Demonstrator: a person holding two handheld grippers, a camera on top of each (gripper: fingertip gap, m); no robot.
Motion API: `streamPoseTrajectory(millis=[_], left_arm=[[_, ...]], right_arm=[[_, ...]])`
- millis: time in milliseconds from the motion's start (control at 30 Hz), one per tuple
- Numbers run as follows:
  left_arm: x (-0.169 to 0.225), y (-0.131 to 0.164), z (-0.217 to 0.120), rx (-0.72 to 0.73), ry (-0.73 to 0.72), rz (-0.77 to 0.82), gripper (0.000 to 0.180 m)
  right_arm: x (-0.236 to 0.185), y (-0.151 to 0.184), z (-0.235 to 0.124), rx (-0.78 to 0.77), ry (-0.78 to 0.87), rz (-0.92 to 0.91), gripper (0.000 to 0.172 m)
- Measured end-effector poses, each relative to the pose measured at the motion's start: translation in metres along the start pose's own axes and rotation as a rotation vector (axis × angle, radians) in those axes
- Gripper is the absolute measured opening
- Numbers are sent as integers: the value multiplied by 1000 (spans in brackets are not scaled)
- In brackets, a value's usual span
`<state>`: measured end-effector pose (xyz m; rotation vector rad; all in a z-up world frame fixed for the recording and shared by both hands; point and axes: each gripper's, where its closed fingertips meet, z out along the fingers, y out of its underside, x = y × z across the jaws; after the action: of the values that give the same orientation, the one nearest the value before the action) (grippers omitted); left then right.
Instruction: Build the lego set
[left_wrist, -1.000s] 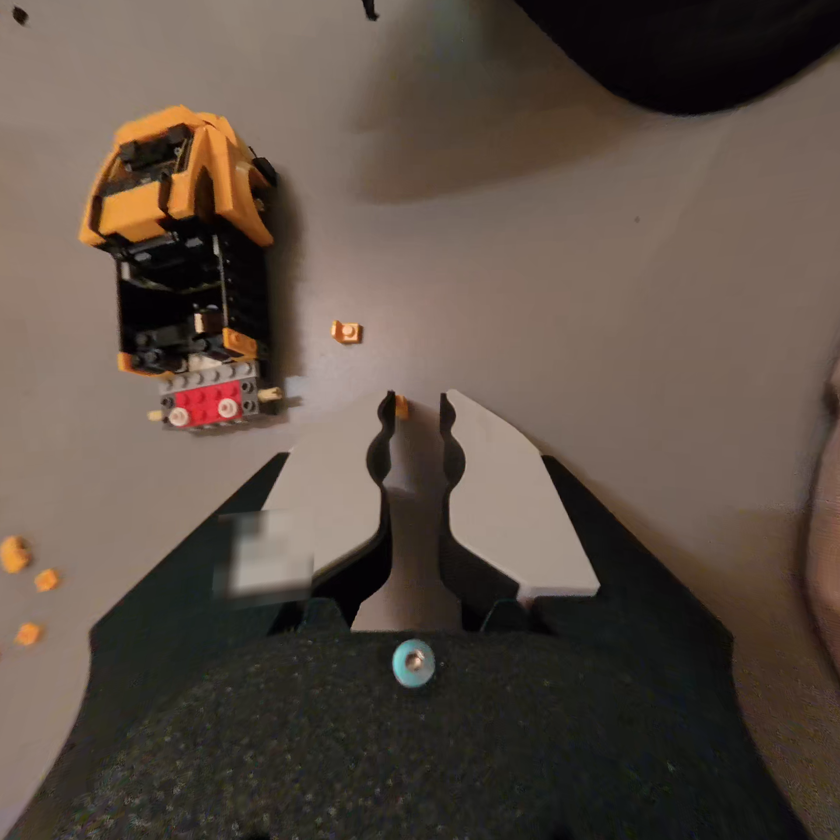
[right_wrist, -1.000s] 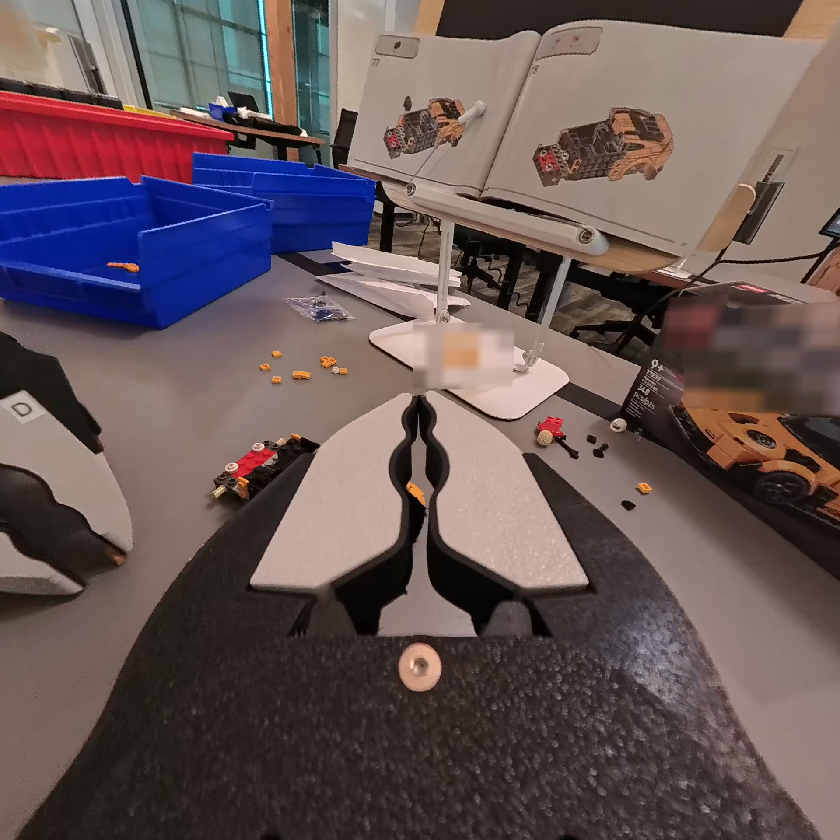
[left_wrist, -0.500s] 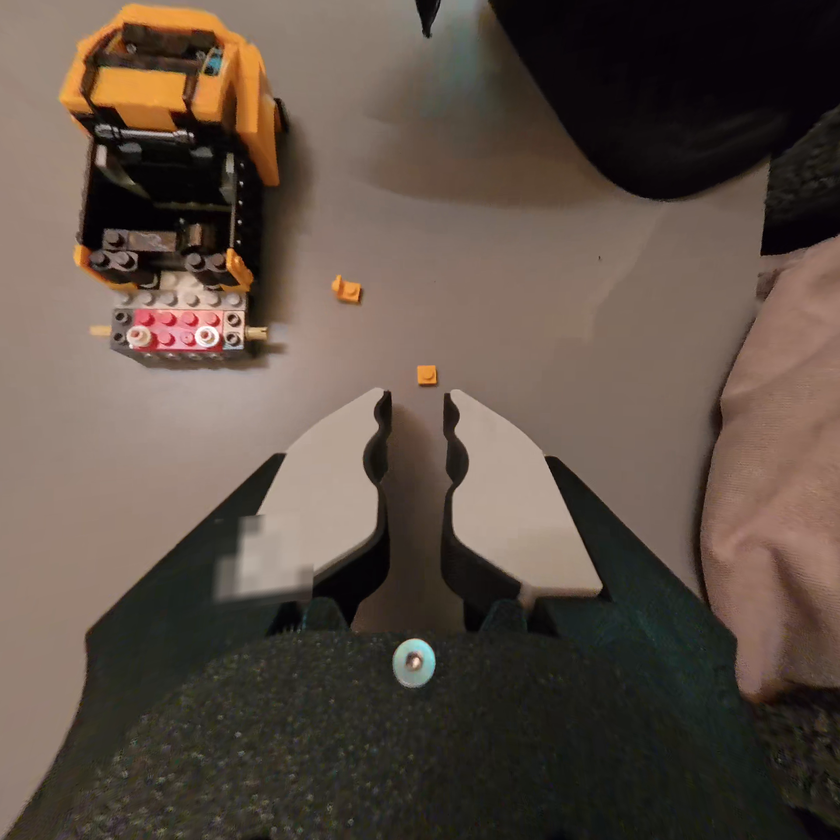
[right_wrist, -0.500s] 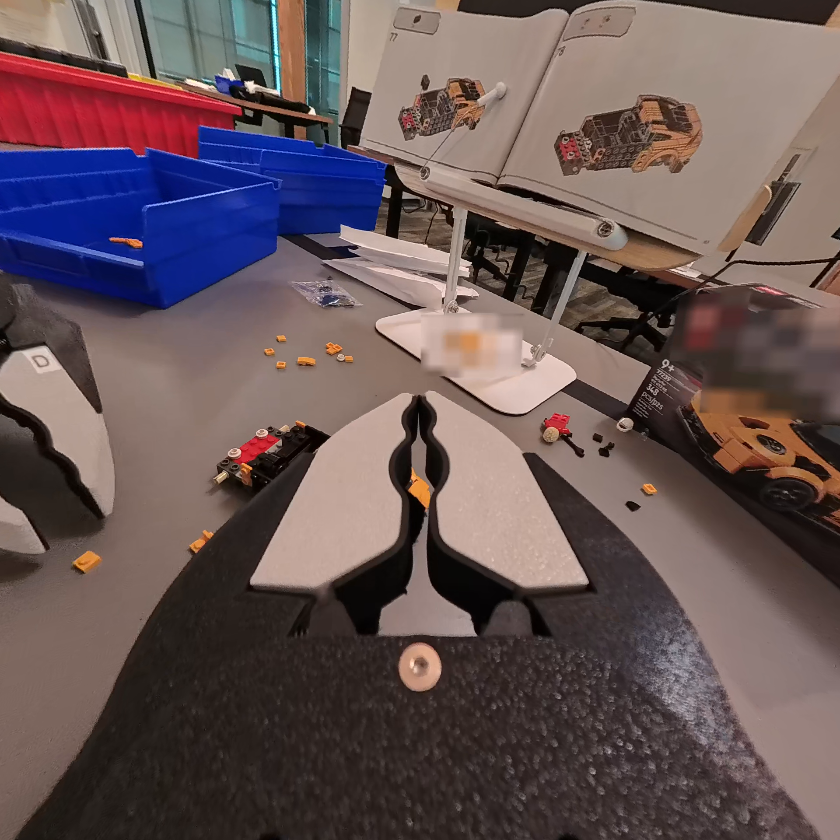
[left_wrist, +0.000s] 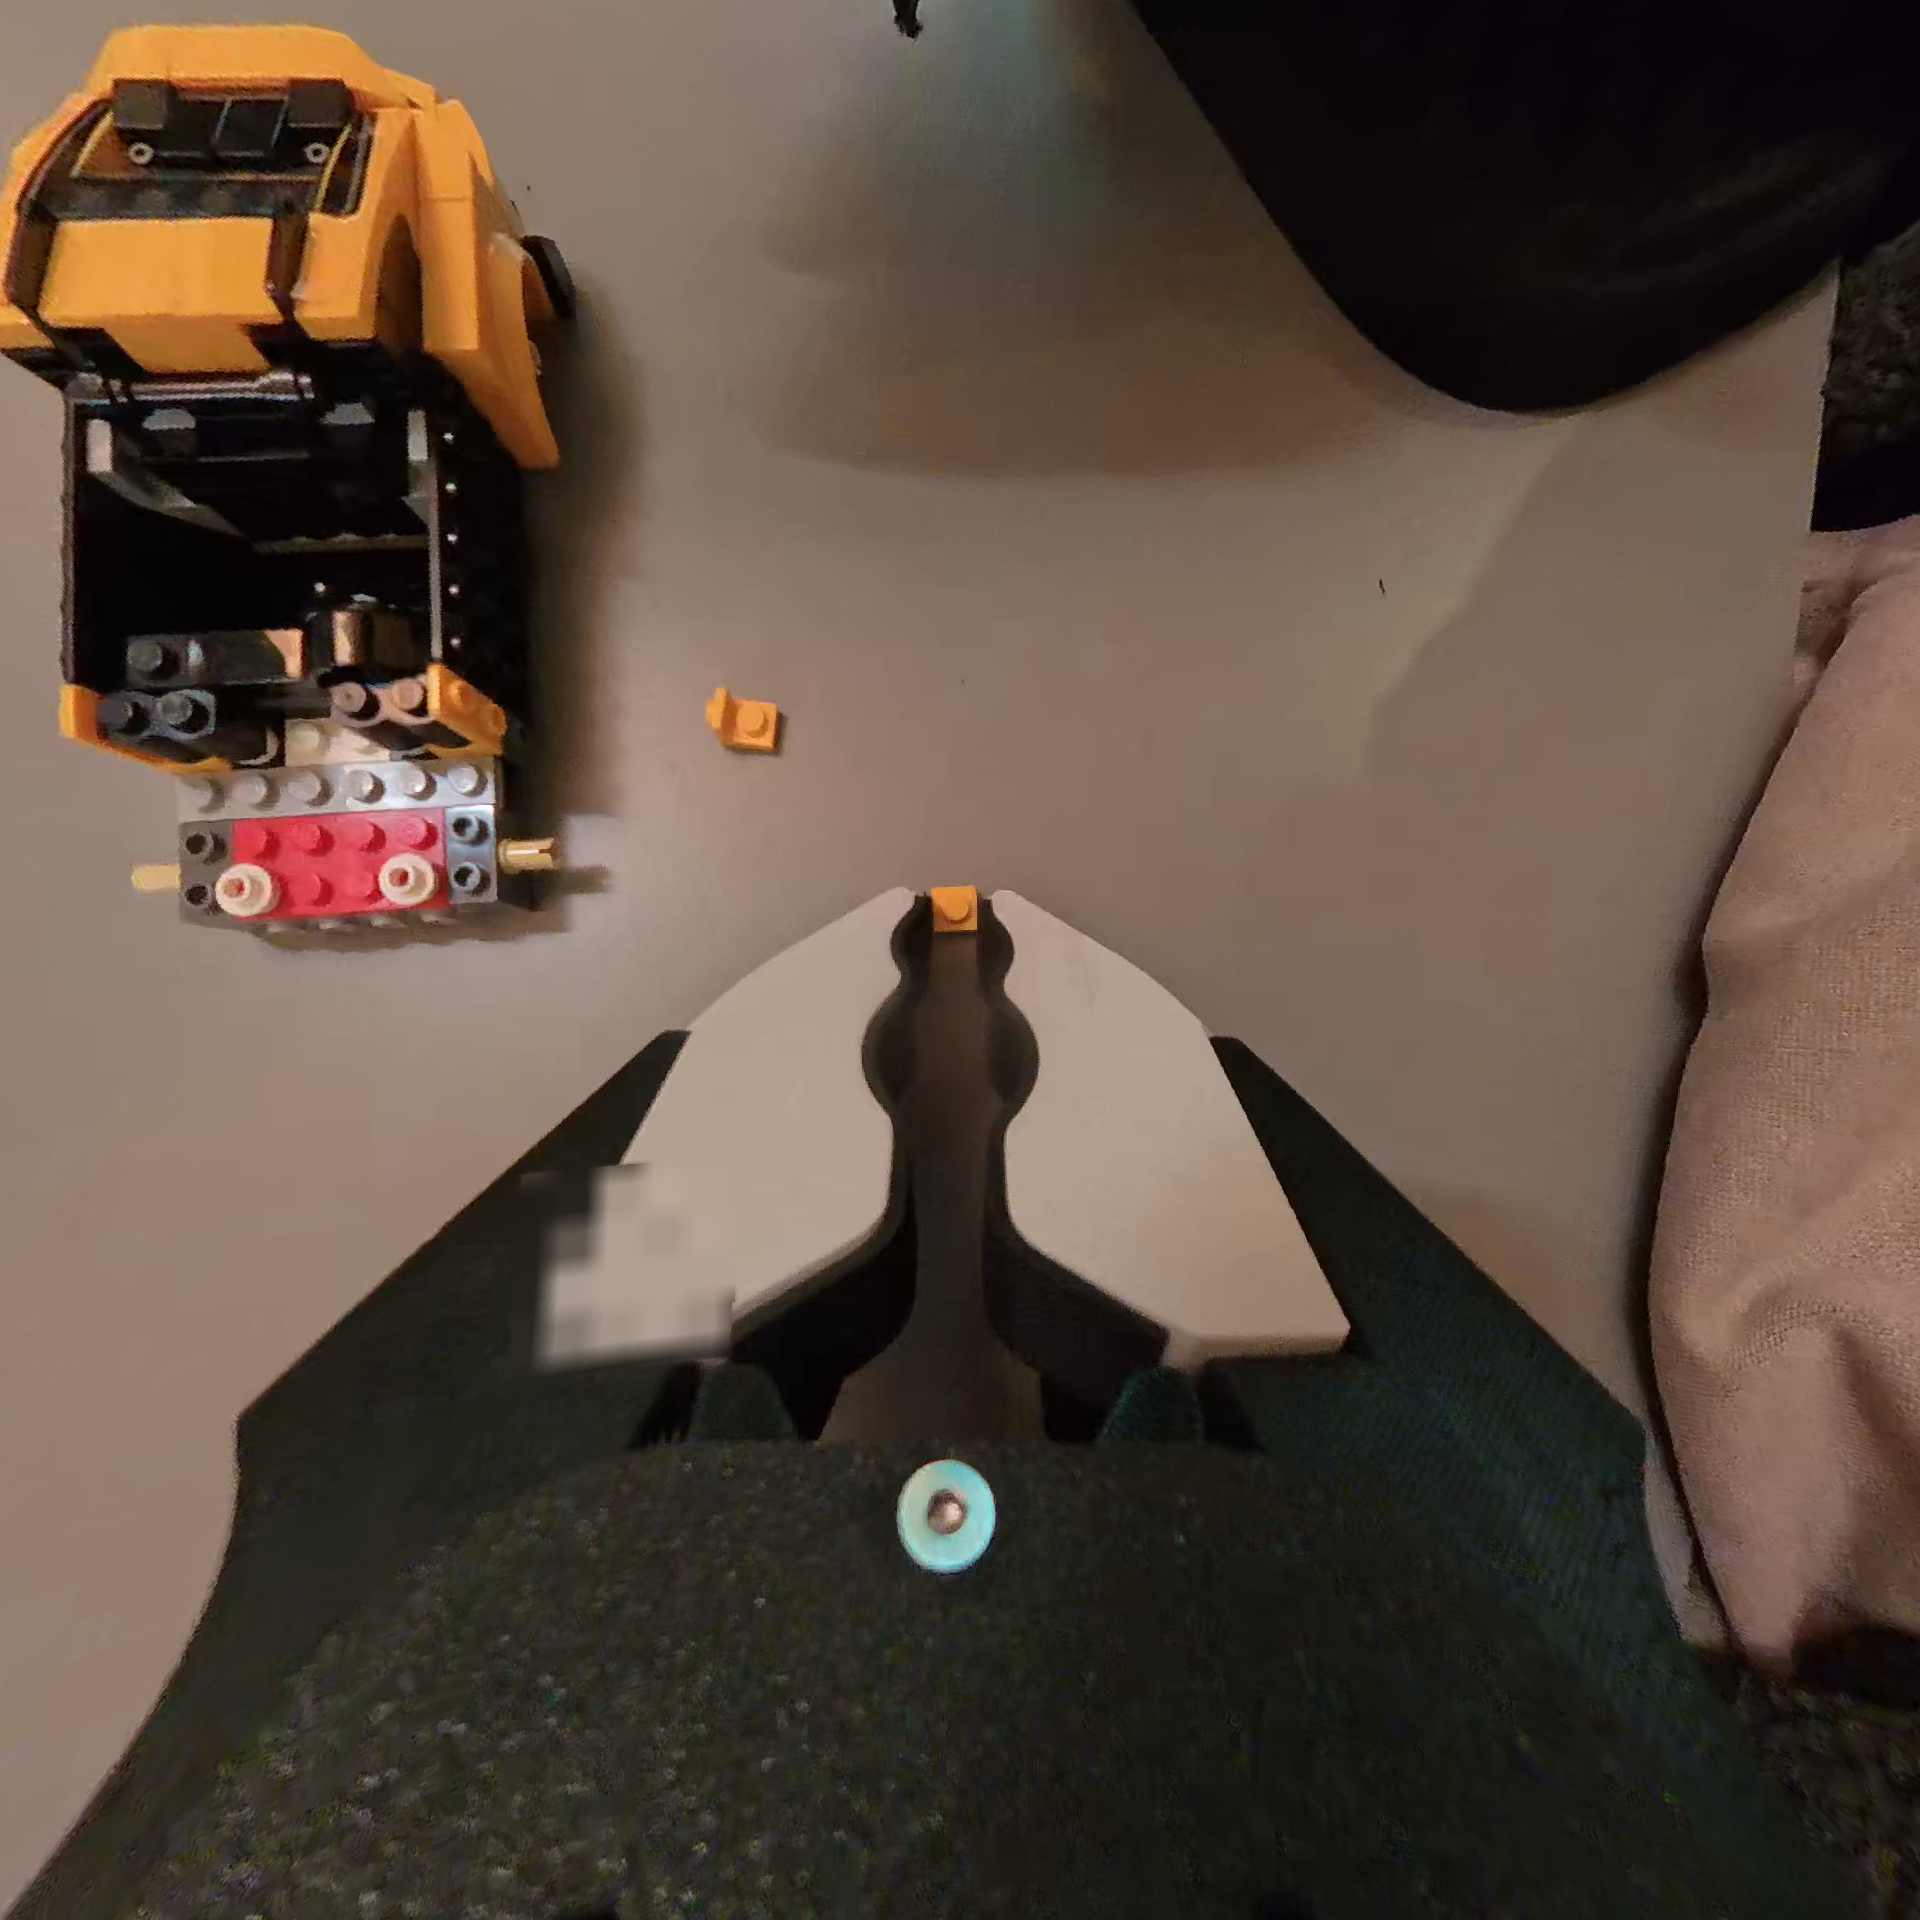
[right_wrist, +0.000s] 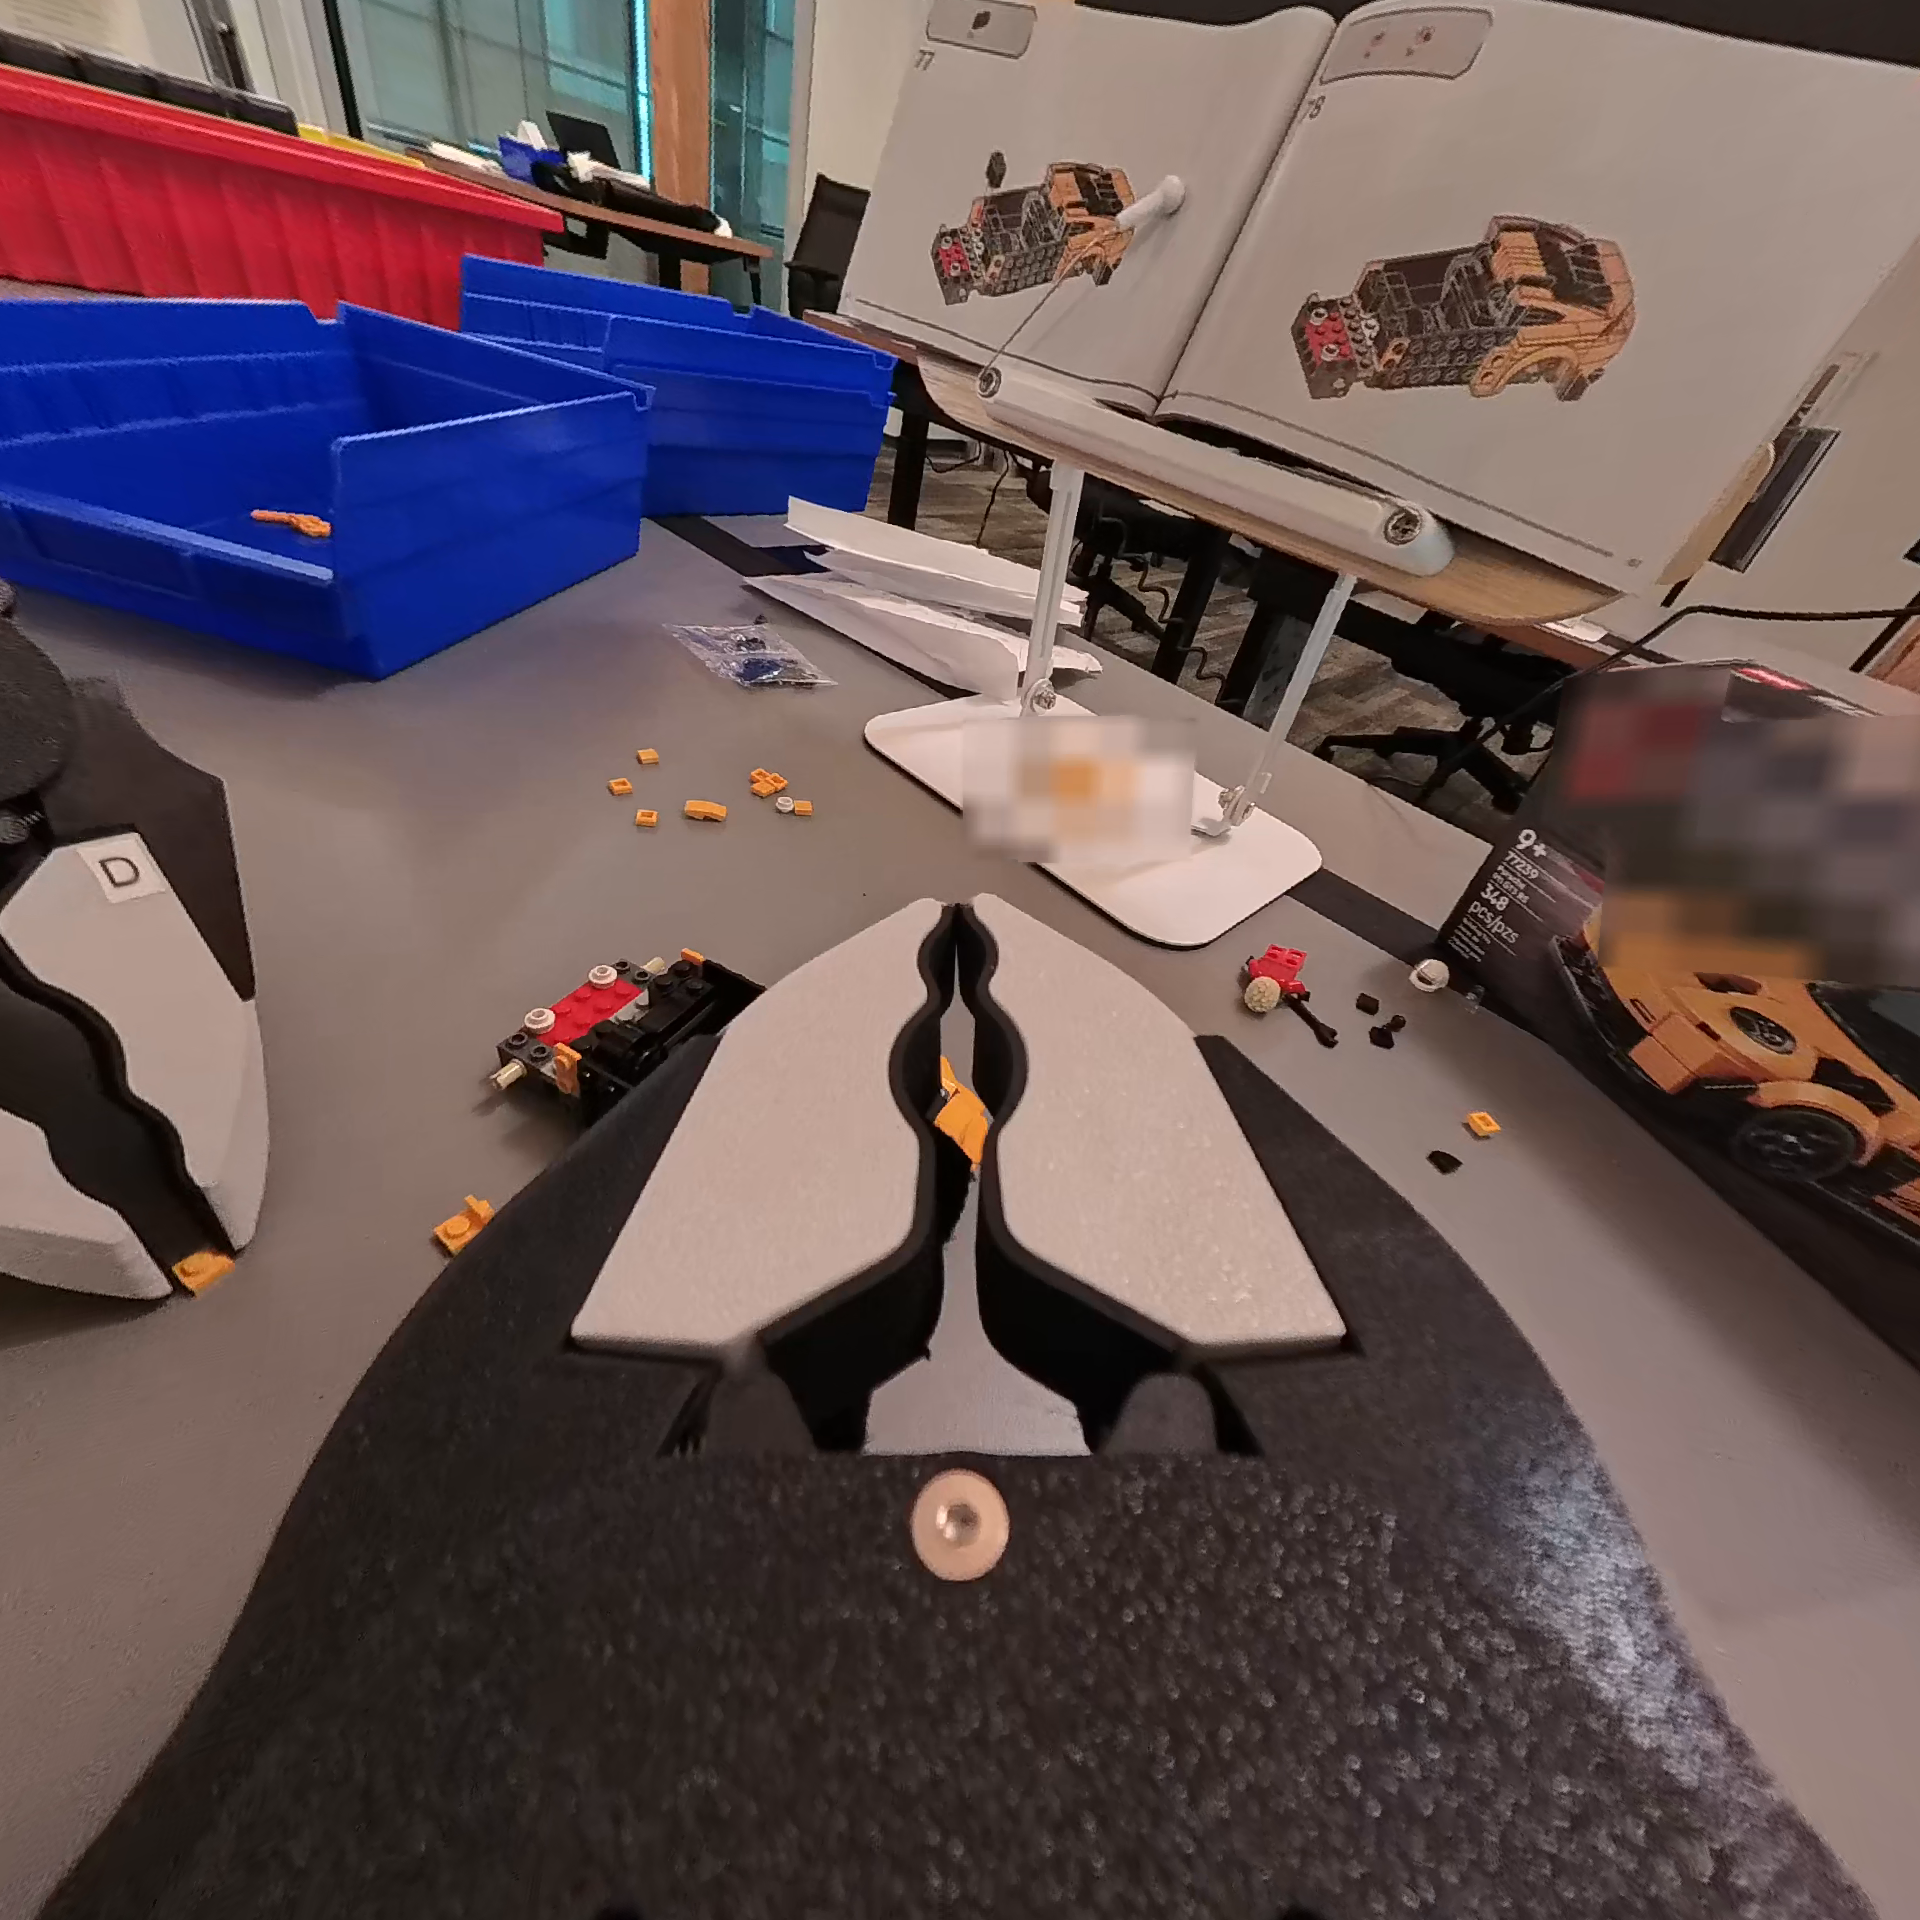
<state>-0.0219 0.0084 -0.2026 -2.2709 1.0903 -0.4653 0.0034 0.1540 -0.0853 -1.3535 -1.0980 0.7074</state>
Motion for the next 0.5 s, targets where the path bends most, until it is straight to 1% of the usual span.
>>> streamPoseTrajectory(millis=[200,500], left_arm=[[2,-7,5,7,18,48,8],[-6,-37,22,47,25,87,8]], right_arm=[[0,0,0,-1,-3,2,0],[-1,4,1,-20,-7,5,0]])
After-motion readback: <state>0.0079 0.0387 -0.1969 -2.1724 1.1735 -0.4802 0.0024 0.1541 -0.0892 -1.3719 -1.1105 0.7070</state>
